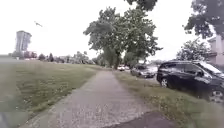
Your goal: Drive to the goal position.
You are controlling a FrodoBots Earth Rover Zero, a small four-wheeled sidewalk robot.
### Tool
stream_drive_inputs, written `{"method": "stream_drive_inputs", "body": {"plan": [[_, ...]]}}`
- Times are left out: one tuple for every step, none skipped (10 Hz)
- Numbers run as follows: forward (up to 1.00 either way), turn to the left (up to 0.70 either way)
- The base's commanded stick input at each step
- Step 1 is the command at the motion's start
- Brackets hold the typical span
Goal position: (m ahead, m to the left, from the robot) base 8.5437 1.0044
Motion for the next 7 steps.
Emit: {"method": "stream_drive_inputs", "body": {"plan": [[0.7,0.35],[0.7,0.35],[0.7,0.09],[0.7,0.0],[0.7,0.0],[0.7,0.0],[0.7,0.0]]}}
